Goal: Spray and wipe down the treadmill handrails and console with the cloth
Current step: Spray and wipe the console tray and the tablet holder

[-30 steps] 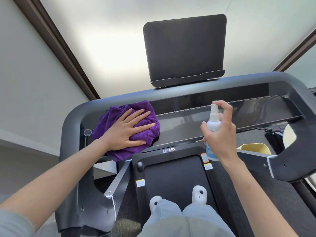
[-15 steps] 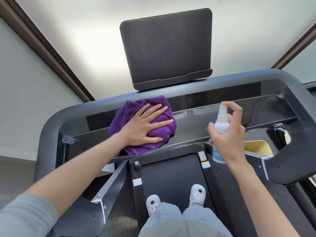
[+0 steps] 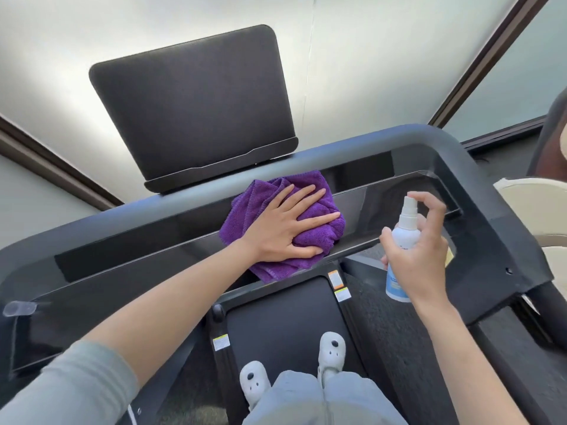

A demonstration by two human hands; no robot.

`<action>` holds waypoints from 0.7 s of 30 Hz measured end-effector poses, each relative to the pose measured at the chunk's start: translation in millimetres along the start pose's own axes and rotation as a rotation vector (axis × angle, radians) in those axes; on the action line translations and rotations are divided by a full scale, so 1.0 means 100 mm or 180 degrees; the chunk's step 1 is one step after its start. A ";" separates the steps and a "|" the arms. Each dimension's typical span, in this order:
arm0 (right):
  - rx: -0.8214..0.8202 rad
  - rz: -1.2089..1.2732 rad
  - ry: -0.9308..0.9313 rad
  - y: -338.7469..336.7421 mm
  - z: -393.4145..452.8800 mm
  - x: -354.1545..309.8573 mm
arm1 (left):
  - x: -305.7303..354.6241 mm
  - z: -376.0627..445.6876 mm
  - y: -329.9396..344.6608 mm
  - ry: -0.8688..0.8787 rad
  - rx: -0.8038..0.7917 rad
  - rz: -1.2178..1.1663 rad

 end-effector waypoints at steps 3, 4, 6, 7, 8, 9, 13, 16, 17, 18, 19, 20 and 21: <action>0.0016 0.0013 0.0037 -0.17 0.14 0.10 | 0.12 0.30 0.00 0.0016 0.0011 -0.0006; 0.0039 0.0015 0.0057 -0.22 0.19 0.13 | 0.17 0.40 -0.01 0.0024 0.0013 -0.0007; 0.0076 -0.0027 0.0115 -0.33 0.29 0.21 | 0.26 0.59 -0.01 0.0070 0.0009 -0.0008; 0.0084 -0.0042 0.0130 -0.38 0.34 0.24 | 0.30 0.68 -0.01 0.0090 0.0004 -0.0012; 0.0089 -0.0035 0.0123 -0.43 0.39 0.26 | 0.33 0.77 -0.01 0.0104 -0.0003 -0.0020; 0.0095 -0.0025 0.0106 -0.48 0.44 0.28 | 0.37 0.86 -0.01 0.0116 -0.0012 -0.0025; 0.0150 -0.0064 0.0107 -0.72 0.59 0.37 | 0.52 1.19 0.00 0.0161 -0.0044 -0.0021; 0.0247 -0.0049 0.0131 -0.91 0.64 0.44 | 0.64 1.45 0.02 0.0141 -0.0050 0.0004; 0.0293 -0.0039 0.0123 -0.97 0.65 0.45 | 0.69 1.54 0.02 0.0127 -0.0045 0.0008; 0.0334 -0.0023 0.0112 -1.04 0.66 0.46 | 0.73 1.63 0.02 0.0114 -0.0046 0.0016; 0.0369 -0.0010 0.0107 -1.10 0.67 0.46 | 0.77 1.73 0.03 0.0103 -0.0051 0.0031; 0.0399 -0.0005 0.0112 -1.15 0.67 0.48 | 0.81 1.82 0.04 0.0087 -0.0048 0.0041; 0.0427 -0.0011 0.0118 -1.20 0.68 0.49 | 0.85 1.92 0.04 0.0057 -0.0041 0.0042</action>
Point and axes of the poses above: each hand's wrist, its own z-axis towards the middle knuckle, its own y-axis out of the palm, x = y × z, the point moved 8 cm from there along z, towards the middle knuckle, and after that the axes turned 15 degrees about z, right-handed, at the moved point
